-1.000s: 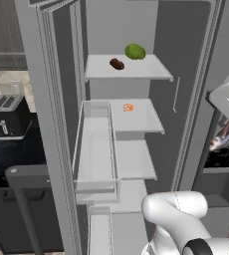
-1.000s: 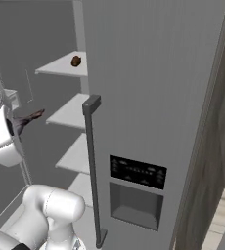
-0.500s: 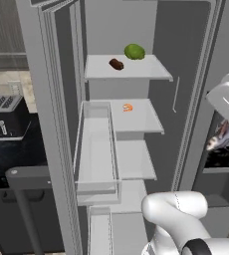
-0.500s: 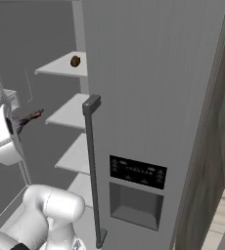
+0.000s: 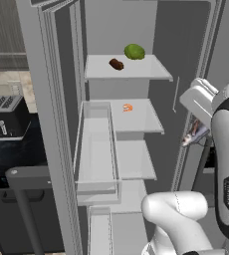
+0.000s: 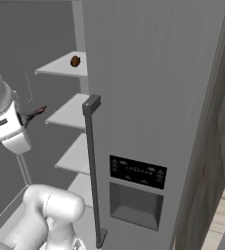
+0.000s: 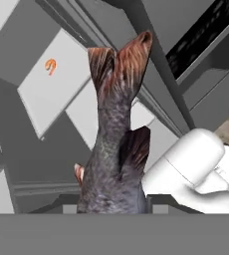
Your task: Transport the fish and sweet potato to the fridge. Place the fish on the rack containing meat and place the sweet potato on the rack containing the vegetable, ensuring meats and vegetables are on different racks.
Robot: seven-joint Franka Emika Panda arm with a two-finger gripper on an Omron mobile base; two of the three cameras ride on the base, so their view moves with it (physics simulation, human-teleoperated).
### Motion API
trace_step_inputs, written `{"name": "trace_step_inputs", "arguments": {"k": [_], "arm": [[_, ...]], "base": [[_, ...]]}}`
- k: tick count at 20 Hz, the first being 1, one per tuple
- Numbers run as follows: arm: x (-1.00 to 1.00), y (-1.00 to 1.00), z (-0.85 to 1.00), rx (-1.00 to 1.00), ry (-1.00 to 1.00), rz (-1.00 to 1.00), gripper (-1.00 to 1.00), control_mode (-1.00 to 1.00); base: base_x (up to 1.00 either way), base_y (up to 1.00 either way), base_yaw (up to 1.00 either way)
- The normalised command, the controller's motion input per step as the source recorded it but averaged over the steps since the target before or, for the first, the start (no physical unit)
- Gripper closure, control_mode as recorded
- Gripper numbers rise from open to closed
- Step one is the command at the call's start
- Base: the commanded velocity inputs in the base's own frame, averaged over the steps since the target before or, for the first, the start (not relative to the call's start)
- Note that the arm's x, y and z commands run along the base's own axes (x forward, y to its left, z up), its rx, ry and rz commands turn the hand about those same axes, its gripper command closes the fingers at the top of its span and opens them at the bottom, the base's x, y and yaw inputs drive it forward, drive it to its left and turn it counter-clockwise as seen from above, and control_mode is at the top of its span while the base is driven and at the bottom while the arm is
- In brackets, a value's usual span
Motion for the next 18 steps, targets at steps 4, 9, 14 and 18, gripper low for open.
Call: {"name": "trace_step_inputs", "arguments": {"k": [4, 9, 14, 18], "arm": [[0.35, 0.01, -0.32, -0.02, -0.02, 0.03, 1.0, -1.0], [0.19, -0.27, -0.37, 0.0, -0.04, 0.16, 1.0, -1.0], [0.51, 0.14, -0.48, -0.02, 0.0, 0.09, 1.0, -1.0], [0.6, 0.0, -0.32, -0.01, 0.0, 0.06, 1.0, -1.0]], "base": [[0.0, 0.0, 0.0], [0.0, 0.0, 0.0], [0.0, 0.0, 0.0], [0.0, 0.0, 0.0]]}}
